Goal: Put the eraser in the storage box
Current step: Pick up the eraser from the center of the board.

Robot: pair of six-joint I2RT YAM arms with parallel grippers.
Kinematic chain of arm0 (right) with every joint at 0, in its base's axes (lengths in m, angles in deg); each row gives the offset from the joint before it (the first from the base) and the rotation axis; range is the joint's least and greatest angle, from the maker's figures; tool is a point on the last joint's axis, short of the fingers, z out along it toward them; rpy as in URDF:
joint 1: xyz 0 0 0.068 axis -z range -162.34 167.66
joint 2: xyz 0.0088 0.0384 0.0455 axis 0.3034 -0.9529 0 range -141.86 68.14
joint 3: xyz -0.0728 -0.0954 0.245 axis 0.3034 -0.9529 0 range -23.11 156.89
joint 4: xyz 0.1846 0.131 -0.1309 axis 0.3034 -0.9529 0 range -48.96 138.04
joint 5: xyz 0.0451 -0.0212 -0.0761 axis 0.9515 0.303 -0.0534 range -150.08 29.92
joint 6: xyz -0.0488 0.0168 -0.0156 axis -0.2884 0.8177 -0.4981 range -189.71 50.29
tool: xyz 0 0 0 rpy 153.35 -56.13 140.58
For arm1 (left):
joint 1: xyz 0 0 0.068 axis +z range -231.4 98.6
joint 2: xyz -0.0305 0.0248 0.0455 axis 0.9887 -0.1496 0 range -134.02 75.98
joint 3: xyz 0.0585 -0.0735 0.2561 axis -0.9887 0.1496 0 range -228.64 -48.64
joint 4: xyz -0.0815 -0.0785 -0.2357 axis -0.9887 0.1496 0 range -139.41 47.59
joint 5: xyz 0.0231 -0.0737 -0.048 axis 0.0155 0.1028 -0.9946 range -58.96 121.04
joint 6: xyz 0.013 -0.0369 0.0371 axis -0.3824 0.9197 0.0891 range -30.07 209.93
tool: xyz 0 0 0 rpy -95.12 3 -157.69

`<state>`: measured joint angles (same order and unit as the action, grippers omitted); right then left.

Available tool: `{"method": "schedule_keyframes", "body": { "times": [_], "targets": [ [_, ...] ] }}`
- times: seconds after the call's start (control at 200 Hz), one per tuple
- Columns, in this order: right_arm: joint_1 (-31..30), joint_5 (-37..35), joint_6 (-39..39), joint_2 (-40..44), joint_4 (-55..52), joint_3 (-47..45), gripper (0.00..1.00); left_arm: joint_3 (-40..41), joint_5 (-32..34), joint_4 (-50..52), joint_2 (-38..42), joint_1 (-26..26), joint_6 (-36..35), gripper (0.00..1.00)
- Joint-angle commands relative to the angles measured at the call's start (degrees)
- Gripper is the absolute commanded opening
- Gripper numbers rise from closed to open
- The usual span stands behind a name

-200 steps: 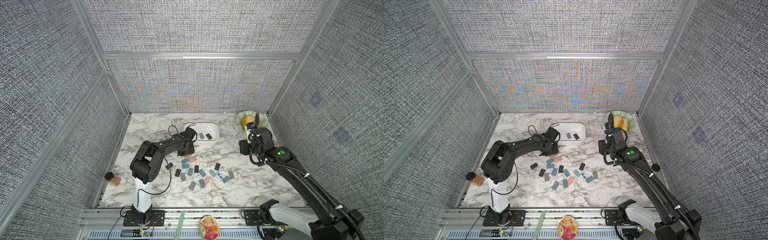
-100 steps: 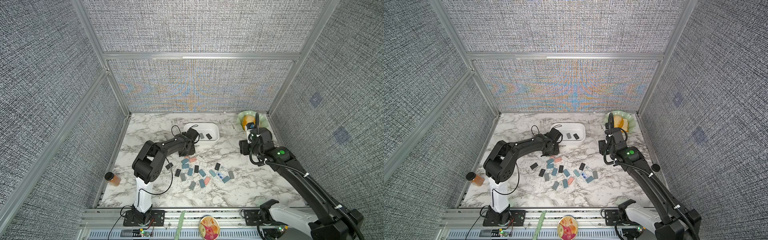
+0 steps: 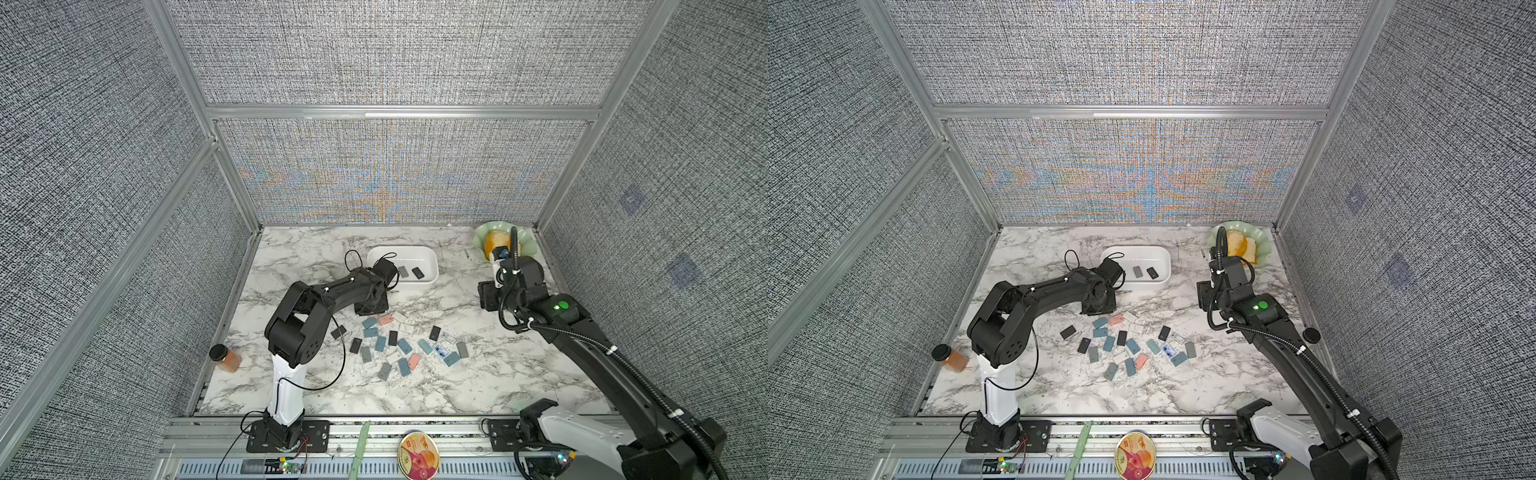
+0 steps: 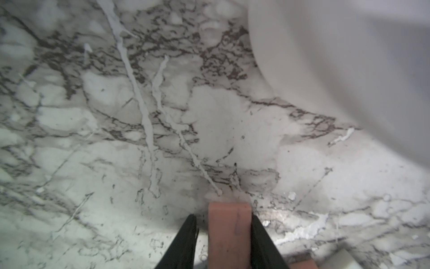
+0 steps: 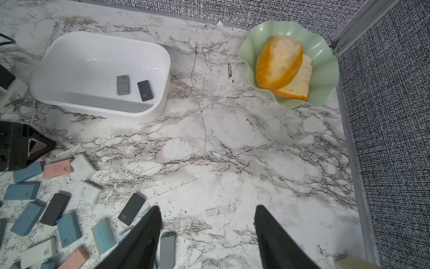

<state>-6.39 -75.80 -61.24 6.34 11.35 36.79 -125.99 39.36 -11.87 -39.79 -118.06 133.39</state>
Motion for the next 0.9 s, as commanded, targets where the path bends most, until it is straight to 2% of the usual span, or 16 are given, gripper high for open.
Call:
{"method": "schedule_keyframes", "body": {
  "times": [0.0,0.16,0.54,0.896],
  "targets": [
    [0.1,-0.2,0.4,0.4,0.9,-0.2,0.67,0.5,-4.2,8.1,-2.0,-0.4,0.2,0.34],
    [0.0,-0.4,0.4,0.3,0.8,-0.1,0.67,0.5,-4.7,7.5,-1.9,-0.4,0.4,0.25],
    [0.1,-0.3,0.3,-0.3,0.8,0.3,0.67,-1.6,-3.7,8.2,0.4,-0.5,0.9,0.24],
    [0.1,-0.4,0.2,-0.9,0.8,0.8,0.67,-10.6,-0.2,11.5,5.2,-0.5,0.7,0.24]
  ]
}}
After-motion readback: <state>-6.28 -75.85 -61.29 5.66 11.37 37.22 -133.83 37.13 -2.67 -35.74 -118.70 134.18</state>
